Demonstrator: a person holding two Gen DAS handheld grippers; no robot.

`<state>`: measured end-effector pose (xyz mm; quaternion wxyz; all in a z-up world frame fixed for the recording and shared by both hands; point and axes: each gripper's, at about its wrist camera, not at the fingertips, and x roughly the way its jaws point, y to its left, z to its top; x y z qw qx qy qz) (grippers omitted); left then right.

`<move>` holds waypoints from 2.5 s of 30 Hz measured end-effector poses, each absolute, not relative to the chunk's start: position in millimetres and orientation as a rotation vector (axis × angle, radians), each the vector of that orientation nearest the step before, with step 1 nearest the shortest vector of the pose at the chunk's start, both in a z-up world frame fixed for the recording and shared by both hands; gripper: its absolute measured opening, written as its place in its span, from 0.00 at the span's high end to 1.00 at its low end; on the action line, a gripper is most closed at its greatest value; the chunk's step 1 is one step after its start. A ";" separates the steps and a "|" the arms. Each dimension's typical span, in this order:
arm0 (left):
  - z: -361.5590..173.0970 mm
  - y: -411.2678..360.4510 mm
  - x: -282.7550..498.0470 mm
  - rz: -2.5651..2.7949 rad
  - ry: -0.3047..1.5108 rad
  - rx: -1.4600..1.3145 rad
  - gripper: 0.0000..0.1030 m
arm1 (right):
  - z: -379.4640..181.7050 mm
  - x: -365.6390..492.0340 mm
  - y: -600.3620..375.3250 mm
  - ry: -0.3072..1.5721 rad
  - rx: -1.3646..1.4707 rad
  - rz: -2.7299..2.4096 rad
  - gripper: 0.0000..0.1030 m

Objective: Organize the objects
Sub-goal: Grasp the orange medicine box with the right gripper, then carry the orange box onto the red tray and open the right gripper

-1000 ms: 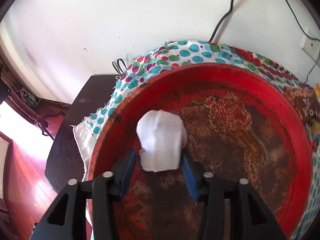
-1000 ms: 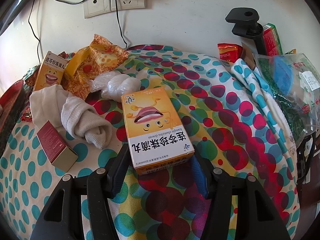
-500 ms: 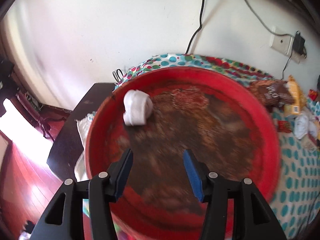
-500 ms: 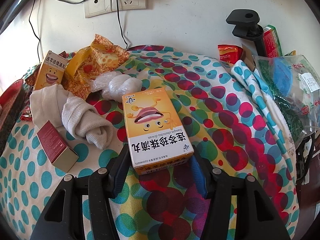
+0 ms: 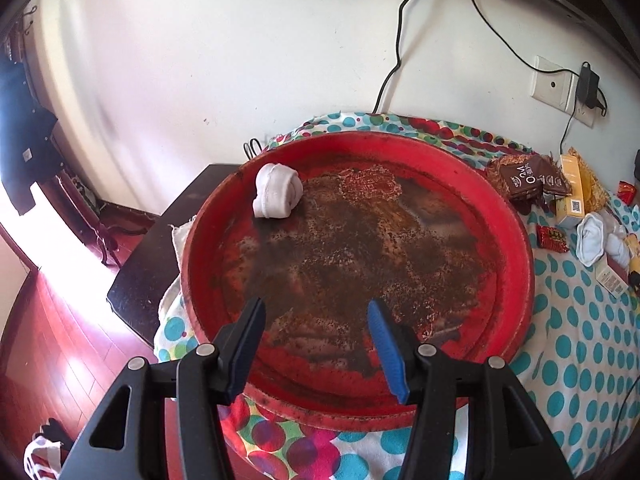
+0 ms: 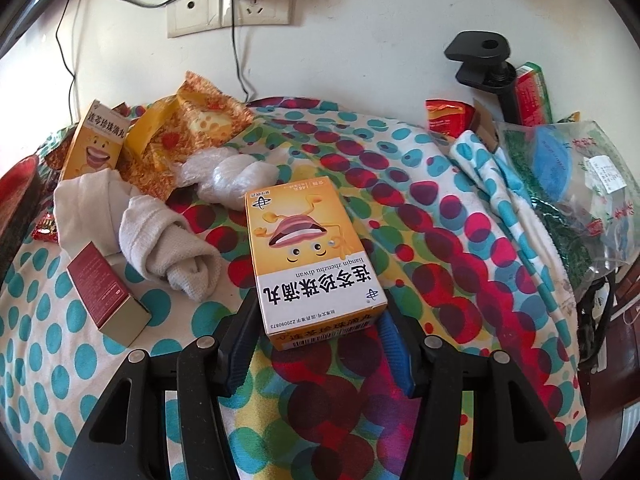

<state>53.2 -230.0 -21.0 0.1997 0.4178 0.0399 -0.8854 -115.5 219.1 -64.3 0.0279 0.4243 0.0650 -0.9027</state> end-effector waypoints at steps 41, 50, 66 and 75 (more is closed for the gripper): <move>-29.8 -251.8 65.1 -2.605 0.297 1.197 0.47 | -8.2 -67.2 138.5 0.202 1.155 -2.786 0.49; -29.7 -263.0 66.6 -2.590 0.319 1.178 0.47 | 9.2 -61.5 69.8 0.172 1.084 -2.627 0.49; -30.5 -281.4 69.8 -2.568 0.319 1.120 0.47 | -10.0 -60.2 -92.0 0.267 1.065 -2.347 0.49; -31.5 -309.1 76.8 -2.526 0.388 1.083 0.47 | -24.7 -94.5 -185.7 0.305 1.140 -2.221 0.49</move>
